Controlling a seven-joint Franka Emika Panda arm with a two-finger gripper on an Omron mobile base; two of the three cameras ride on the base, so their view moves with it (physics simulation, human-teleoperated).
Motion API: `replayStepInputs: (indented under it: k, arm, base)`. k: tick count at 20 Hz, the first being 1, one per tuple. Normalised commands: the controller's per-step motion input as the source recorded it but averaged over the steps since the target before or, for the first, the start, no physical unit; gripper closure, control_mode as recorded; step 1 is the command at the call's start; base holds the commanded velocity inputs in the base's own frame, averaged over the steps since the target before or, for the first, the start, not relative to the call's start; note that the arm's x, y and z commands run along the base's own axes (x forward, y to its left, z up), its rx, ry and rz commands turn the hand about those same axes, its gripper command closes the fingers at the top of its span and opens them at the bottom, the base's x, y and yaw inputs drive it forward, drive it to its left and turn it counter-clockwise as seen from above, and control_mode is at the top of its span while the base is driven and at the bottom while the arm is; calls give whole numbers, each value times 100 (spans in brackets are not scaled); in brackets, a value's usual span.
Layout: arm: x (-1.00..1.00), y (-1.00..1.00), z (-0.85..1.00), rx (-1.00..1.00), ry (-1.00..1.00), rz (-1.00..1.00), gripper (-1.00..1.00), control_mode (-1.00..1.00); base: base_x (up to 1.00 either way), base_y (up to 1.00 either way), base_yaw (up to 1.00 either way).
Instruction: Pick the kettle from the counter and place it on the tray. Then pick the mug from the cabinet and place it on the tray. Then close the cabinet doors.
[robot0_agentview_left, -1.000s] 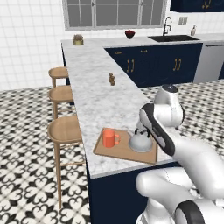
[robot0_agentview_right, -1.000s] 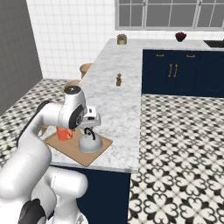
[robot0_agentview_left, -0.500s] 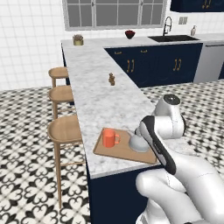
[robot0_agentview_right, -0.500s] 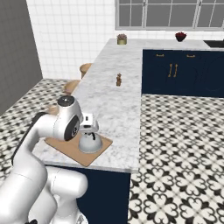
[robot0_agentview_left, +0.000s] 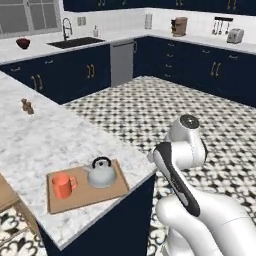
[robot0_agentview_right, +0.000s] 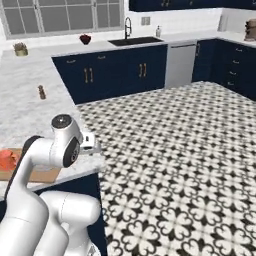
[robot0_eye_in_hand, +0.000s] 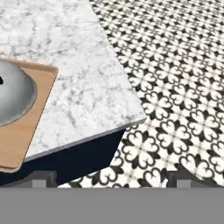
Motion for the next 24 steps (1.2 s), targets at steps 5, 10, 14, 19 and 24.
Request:
replayStepInputs:
  k: [5,10,14,19,24]
  arm:
    - [0,0,0,0,0,0,-100,100]
    - [0,0,0,0,0,0,-100,100]
    - [0,0,0,0,0,0,-100,100]
    - [0,0,0,0,0,0,-100,100]
    - [0,0,0,0,0,0,-100,100]
  base:
    - [0,11,-100]
    - [0,11,-100]
    - [0,11,-100]
    - [0,11,-100]
    - [0,10,-100]
